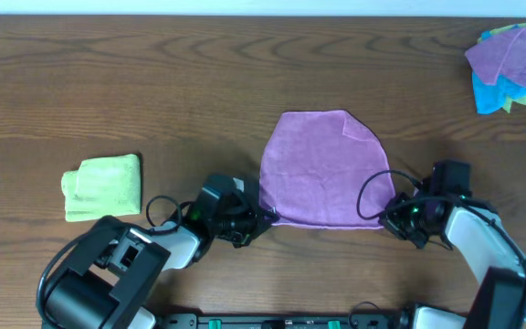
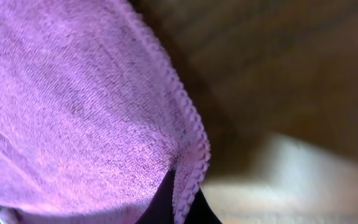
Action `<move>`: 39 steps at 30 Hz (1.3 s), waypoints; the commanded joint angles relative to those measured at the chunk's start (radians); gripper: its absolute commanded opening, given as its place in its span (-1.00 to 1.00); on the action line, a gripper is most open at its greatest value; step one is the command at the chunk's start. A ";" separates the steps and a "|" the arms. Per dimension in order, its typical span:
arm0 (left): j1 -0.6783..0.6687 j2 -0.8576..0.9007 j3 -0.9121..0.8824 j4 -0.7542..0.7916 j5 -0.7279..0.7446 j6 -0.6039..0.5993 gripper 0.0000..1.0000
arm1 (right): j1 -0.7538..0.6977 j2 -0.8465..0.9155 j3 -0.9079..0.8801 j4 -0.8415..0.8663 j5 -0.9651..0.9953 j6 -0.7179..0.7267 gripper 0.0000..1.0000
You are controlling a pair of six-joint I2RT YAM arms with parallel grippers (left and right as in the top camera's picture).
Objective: Fold the cloth
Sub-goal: 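Lift both near corners and fold them forward over the far half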
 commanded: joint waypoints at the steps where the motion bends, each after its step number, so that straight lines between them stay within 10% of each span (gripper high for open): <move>1: 0.015 0.015 -0.018 -0.003 0.101 0.093 -0.88 | 0.007 -0.069 -0.010 -0.033 0.013 -0.018 -0.97; 25: 0.085 -0.075 -0.017 -0.281 0.377 0.319 -0.89 | 0.095 -0.336 -0.010 -0.316 0.028 -0.010 -0.97; 39: 0.101 -0.371 0.229 -1.154 -0.097 0.709 -0.89 | 0.095 -0.472 -0.010 -0.353 -0.002 -0.055 -0.97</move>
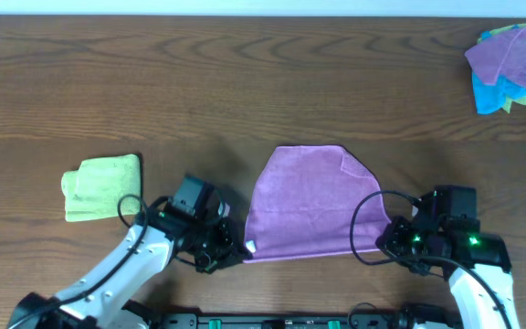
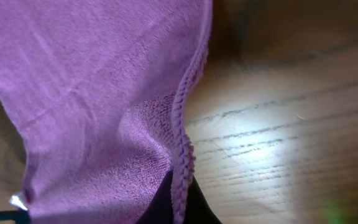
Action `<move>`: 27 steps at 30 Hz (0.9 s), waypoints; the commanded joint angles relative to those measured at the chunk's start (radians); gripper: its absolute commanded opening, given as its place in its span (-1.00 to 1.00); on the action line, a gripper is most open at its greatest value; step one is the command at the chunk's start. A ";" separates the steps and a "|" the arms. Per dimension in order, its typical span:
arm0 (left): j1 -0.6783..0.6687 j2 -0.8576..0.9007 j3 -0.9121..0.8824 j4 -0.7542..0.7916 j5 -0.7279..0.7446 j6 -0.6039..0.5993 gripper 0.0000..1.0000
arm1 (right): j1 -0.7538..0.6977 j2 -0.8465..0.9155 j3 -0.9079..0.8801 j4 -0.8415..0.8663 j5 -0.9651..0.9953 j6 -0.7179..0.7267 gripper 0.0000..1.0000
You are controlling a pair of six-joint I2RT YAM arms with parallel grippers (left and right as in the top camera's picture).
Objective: Fold the cloth
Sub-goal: 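Lift both near corners and fold them forward over the far half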
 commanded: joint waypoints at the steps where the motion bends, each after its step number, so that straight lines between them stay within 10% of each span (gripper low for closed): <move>1: 0.002 -0.005 0.069 -0.047 -0.198 0.147 -0.89 | 0.006 -0.007 -0.003 0.026 -0.003 -0.034 -0.97; 27: -0.110 0.151 0.224 0.143 -0.366 0.093 -0.89 | 0.121 -0.006 -0.003 0.308 -0.022 0.109 -0.97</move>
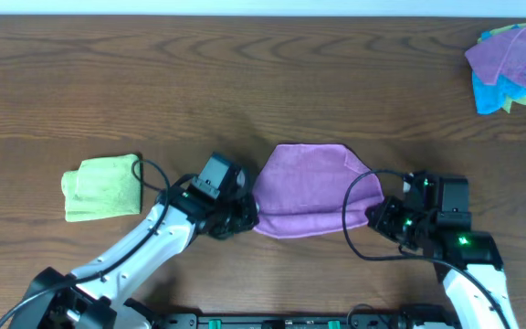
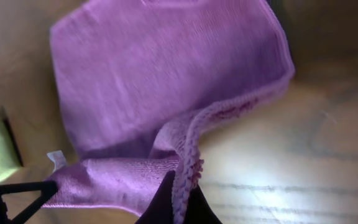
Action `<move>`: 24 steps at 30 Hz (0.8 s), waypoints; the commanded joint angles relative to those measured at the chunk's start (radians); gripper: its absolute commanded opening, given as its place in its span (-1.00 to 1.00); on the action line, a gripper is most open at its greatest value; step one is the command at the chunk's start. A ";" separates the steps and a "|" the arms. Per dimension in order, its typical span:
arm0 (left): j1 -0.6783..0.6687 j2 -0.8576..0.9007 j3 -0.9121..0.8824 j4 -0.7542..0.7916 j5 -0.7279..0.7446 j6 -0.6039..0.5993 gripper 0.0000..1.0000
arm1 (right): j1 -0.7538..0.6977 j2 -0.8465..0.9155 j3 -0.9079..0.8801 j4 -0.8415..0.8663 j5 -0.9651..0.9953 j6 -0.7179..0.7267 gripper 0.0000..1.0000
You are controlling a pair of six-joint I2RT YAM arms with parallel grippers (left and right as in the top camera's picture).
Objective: Fold the cloth
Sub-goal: 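Lift both near corners and fold them forward over the far half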
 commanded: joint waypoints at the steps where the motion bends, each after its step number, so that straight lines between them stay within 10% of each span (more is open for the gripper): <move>1: 0.000 0.039 0.066 0.013 -0.064 0.026 -0.89 | 0.008 -0.006 -0.002 0.034 0.012 0.023 -0.98; 24: 0.042 0.264 0.350 0.038 -0.203 0.123 -0.89 | 0.008 0.261 0.075 0.379 0.095 0.011 -0.97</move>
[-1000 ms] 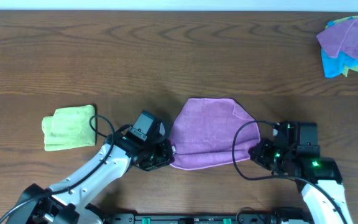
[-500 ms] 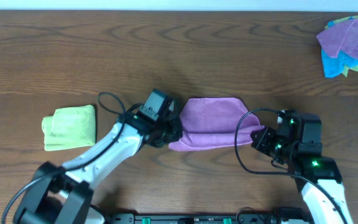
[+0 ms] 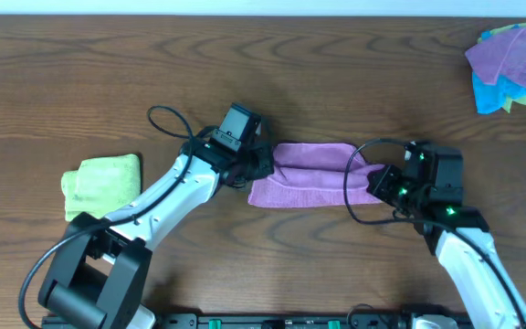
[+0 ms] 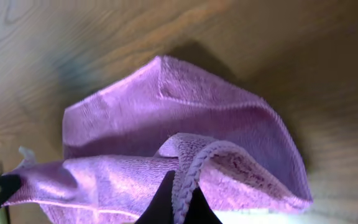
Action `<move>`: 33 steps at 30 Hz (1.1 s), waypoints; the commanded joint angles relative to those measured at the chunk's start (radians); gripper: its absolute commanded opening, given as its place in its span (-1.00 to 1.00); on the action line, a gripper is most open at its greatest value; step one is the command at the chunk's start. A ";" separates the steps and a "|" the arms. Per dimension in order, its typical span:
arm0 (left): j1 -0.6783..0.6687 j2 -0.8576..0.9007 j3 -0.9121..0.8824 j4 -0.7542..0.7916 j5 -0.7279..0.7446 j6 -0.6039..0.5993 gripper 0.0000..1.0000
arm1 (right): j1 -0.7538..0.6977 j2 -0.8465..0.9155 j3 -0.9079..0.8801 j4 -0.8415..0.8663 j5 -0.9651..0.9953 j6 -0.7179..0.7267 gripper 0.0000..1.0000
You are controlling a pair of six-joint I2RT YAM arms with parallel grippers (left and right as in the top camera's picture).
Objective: Fold the cloth
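The purple cloth (image 3: pixel 313 174) lies doubled over in the middle of the table, its near edge carried over toward the far edge. My left gripper (image 3: pixel 265 165) is at the cloth's left corner, shut on it. My right gripper (image 3: pixel 379 180) holds the right corner; in the right wrist view the stitched hem (image 4: pixel 194 171) is pinched between my two dark fingertips (image 4: pixel 180 208), with the folded cloth (image 4: pixel 166 118) spread beyond them.
A folded green cloth (image 3: pixel 103 187) lies at the left. A heap of purple and blue cloths (image 3: pixel 511 57) sits at the far right corner. Black cables loop from both arms over the wooden table (image 3: pixel 108 73).
Both grippers have moved away from the front edge with the cloth's near corners. The cloth now shows as a narrow band, its near half laid over the far half.
The cloth lay flat with both grippers shut on its near corners. Then the corners were held nearer the front edge, with the cloth dragged that way. Then they were lifted and further back, the cloth shorter. Now it is doubled over.
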 commanded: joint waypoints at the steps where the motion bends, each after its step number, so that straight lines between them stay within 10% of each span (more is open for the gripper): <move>1: 0.011 0.010 0.026 0.021 -0.049 0.021 -0.89 | 0.008 0.031 0.068 0.014 0.032 -0.011 -0.98; 33: 0.029 0.229 0.198 0.142 -0.180 0.073 -0.89 | 0.008 0.318 0.125 0.305 0.111 -0.059 -0.98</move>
